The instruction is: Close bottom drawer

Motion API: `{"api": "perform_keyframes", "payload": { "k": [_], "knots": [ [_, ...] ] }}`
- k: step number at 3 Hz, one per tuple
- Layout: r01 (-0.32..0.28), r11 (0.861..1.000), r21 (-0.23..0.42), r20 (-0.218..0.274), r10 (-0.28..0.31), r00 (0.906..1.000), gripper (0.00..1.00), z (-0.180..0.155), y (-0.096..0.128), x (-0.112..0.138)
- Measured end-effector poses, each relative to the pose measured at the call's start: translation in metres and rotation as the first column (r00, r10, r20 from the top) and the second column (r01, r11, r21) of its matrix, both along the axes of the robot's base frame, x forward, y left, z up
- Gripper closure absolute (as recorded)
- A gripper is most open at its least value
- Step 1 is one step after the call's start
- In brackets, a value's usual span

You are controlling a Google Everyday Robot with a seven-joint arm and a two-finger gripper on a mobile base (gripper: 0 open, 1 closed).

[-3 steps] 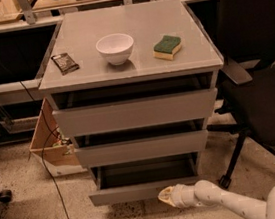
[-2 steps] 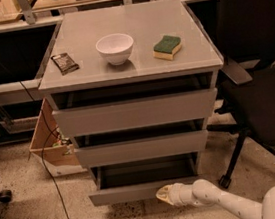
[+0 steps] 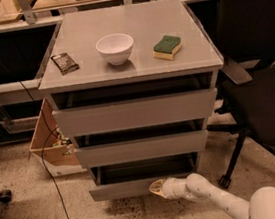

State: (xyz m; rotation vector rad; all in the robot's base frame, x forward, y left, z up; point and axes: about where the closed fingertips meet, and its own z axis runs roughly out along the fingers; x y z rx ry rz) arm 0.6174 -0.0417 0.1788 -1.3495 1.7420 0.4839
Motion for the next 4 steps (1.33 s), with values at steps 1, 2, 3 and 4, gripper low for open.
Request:
{"api": "perform_keyframes", "payload": {
  "k": [1, 2, 3, 4],
  "knots": [
    [-0.033, 0.999, 0.015, 0.04, 0.032, 0.9987, 1.0, 0.004, 0.016, 0.019],
    [-0.069, 0.997, 0.043, 0.088, 0.065, 0.994, 1.0, 0.008, 0.04, 0.044],
    [-0.09, 0.994, 0.065, 0.116, 0.082, 0.9899, 1.0, 0.012, 0.055, 0.057],
    [-0.118, 0.988, 0.099, 0.136, 0.104, 0.9852, 1.0, 0.018, 0.076, 0.068]
  ]
}}
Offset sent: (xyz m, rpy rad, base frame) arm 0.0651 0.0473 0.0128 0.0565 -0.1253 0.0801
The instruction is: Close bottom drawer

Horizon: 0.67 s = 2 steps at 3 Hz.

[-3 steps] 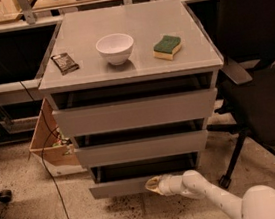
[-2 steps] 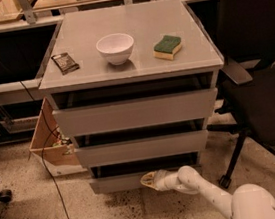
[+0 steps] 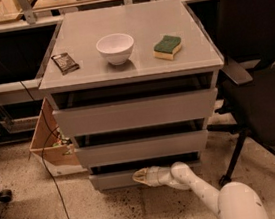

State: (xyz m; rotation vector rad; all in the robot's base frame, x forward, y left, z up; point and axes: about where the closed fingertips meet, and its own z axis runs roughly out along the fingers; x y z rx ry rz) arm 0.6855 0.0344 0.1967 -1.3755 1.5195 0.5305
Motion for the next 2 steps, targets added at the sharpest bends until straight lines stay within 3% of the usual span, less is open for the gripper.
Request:
{"api": "perform_keyframes", "payload": {
  "k": [1, 2],
  "knots": [
    [-0.031, 0.998, 0.049, 0.018, 0.03, 0.9994, 1.0, 0.007, 0.025, 0.007],
    [-0.045, 0.996, 0.072, 0.025, 0.044, 0.9987, 1.0, 0.009, 0.037, 0.01]
  ]
}}
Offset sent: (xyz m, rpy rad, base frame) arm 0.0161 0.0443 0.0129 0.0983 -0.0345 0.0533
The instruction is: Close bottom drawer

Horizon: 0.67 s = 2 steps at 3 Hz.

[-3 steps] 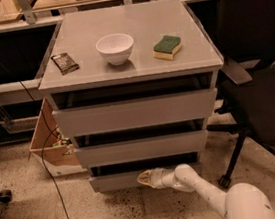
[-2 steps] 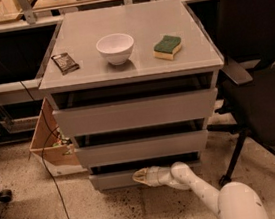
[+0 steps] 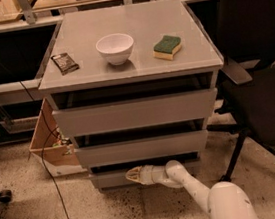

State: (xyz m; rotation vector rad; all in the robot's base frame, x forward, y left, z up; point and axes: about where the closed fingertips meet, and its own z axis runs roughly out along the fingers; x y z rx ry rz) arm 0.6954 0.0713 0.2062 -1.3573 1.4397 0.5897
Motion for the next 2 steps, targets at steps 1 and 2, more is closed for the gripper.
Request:
{"api": "perform_keyframes", "payload": {
  "k": [1, 2],
  "knots": [
    [0.0, 1.0, 0.0, 0.0, 0.0, 1.0, 1.0, 0.0, 0.0, 0.0],
    [0.041, 0.997, -0.058, -0.04, -0.043, 0.9983, 1.0, -0.003, -0.041, -0.018]
  ]
}}
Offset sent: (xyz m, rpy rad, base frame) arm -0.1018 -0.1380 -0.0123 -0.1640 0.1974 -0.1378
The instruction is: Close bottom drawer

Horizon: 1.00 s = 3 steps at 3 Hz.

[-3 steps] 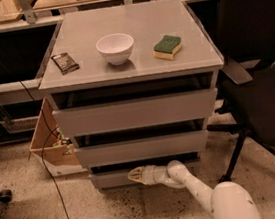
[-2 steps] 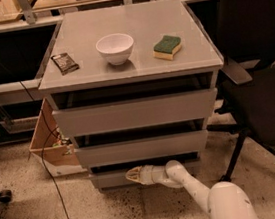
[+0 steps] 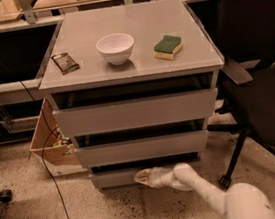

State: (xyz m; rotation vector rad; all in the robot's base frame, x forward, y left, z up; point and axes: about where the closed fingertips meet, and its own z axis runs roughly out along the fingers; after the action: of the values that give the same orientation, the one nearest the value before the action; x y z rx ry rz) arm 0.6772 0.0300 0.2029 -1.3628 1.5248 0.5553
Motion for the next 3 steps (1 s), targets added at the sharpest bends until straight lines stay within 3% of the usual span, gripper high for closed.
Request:
{"api": "perform_keyframes", "payload": {
  "k": [1, 2, 3],
  "knots": [
    [0.122, 0.988, -0.098, -0.072, -0.13, 0.989, 1.0, -0.002, -0.09, -0.029],
    [0.198, 0.965, -0.172, -0.137, -0.223, 0.9652, 1.0, 0.004, -0.161, -0.076],
    [0.138, 0.978, -0.159, -0.197, -0.168, 0.9658, 0.96, -0.001, -0.136, -0.12]
  ]
}}
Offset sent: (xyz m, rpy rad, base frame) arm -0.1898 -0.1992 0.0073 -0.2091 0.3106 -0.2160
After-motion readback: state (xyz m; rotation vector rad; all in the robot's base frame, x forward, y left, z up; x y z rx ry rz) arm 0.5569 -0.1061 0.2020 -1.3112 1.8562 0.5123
